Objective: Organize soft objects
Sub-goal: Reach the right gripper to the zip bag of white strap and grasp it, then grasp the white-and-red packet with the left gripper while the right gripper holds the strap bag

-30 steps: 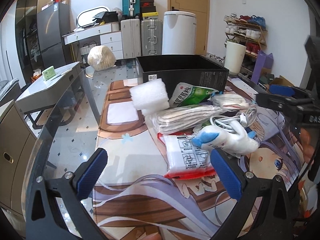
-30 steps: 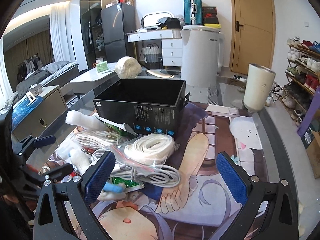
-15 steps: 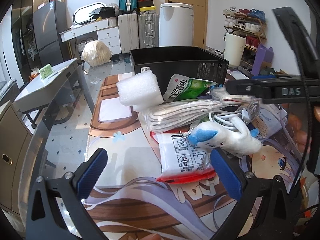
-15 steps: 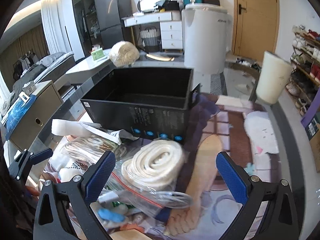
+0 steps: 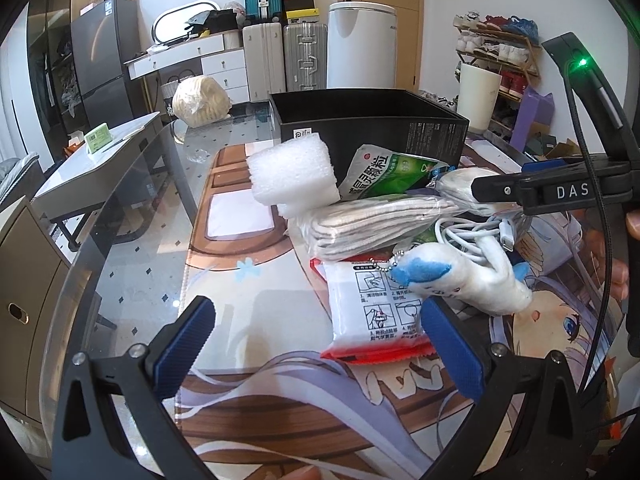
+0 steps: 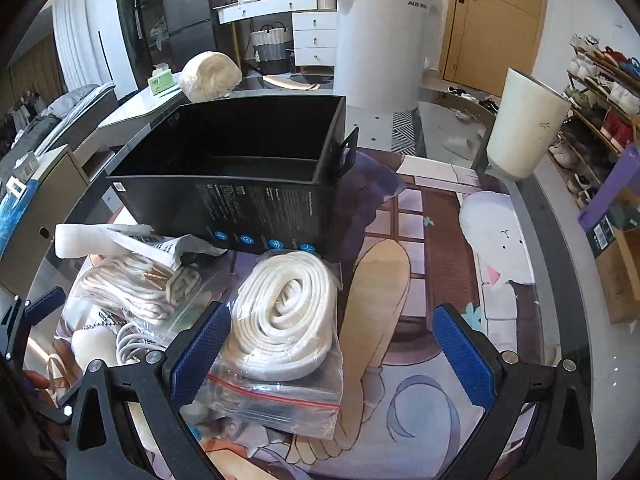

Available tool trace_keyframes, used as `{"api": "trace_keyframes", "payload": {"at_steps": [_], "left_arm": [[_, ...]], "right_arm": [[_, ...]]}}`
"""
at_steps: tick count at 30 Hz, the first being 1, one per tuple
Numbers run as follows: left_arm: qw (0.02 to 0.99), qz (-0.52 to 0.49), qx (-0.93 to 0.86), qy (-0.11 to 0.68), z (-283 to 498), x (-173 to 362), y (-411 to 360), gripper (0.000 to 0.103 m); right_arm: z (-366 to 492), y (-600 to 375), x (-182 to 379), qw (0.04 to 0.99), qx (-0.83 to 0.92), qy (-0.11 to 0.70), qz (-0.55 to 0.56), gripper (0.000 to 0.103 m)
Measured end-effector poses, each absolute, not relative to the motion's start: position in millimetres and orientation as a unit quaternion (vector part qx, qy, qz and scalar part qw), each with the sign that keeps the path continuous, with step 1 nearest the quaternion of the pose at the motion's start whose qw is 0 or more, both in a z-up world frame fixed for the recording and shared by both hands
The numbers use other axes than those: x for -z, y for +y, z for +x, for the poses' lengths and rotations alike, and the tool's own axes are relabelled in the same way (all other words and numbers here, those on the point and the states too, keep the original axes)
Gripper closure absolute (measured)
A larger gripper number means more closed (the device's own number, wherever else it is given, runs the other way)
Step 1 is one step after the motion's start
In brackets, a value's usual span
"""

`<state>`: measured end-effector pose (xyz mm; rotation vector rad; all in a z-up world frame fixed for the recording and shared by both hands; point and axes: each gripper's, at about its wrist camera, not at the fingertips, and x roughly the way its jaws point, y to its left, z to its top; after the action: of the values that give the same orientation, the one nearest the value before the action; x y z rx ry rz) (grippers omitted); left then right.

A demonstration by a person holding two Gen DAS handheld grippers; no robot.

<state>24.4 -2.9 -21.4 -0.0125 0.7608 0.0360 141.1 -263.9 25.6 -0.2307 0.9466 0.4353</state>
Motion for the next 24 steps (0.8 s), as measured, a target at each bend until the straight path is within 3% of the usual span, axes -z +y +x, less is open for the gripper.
{"api": "trace_keyframes", "payload": {"at_steps": [6, 8, 10, 16, 24], "left_arm": [[0.928, -0.007, -0.011, 0.372, 26, 22, -4, 0.000], [0.928, -0.006, -0.010, 0.373, 26, 22, -4, 0.000], [0.928, -0.007, -0.010, 0.373, 26, 22, -4, 0.000], [0.927, -0.006, -0.010, 0.374, 26, 22, -4, 0.000], [0.927, -0.008, -0.009, 0.374, 26, 23, -4, 0.000]], "right_arm": [[142, -249, -20, 0.854, -0.220, 0.457, -0.115, 0.001], [145, -246, -15, 0.853, -0.216, 0.461, -0.118, 0.005], [147, -247, -12, 0.849, -0.218, 0.467, -0.115, 0.018], [145, -252, -11, 0.843, -0.239, 0.471, -0.103, 0.043], [134, -264, -18, 0.856, -0.250, 0.443, -0.093, 0.062]]}}
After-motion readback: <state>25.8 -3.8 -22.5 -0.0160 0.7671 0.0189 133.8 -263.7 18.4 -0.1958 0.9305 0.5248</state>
